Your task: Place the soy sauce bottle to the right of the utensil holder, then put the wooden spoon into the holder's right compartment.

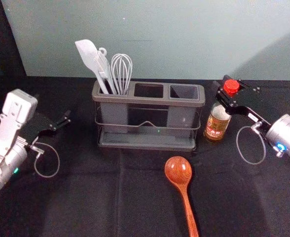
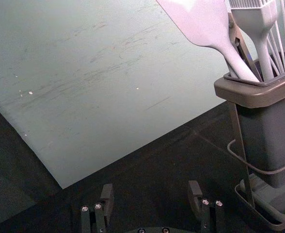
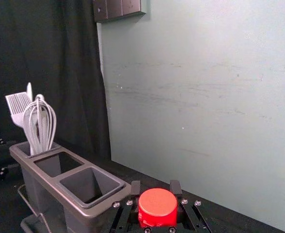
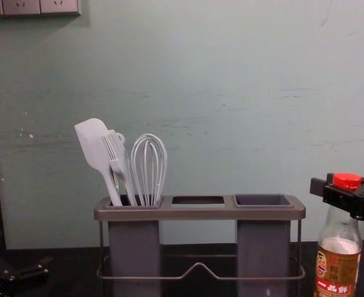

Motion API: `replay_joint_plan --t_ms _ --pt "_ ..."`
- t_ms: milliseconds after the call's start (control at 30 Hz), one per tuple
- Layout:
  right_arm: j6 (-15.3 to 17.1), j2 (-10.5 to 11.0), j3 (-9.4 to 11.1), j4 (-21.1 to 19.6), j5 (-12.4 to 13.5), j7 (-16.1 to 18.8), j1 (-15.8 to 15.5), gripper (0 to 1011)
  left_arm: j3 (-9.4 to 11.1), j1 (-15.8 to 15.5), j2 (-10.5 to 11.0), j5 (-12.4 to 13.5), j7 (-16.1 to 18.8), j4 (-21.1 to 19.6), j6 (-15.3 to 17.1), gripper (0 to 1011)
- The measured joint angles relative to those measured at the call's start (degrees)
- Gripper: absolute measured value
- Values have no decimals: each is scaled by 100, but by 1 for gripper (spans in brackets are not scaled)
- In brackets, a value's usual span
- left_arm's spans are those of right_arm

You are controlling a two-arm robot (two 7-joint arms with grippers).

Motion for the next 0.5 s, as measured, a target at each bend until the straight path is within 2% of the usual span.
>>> replay_joint_plan --t_ms 433,500 --pt "8 -199 -20 405 77 83 168 375 0 0 0 0 0 0 0 1005" --pt "11 -217 -23 433 92 92 182 399 0 0 0 0 0 0 0 1005"
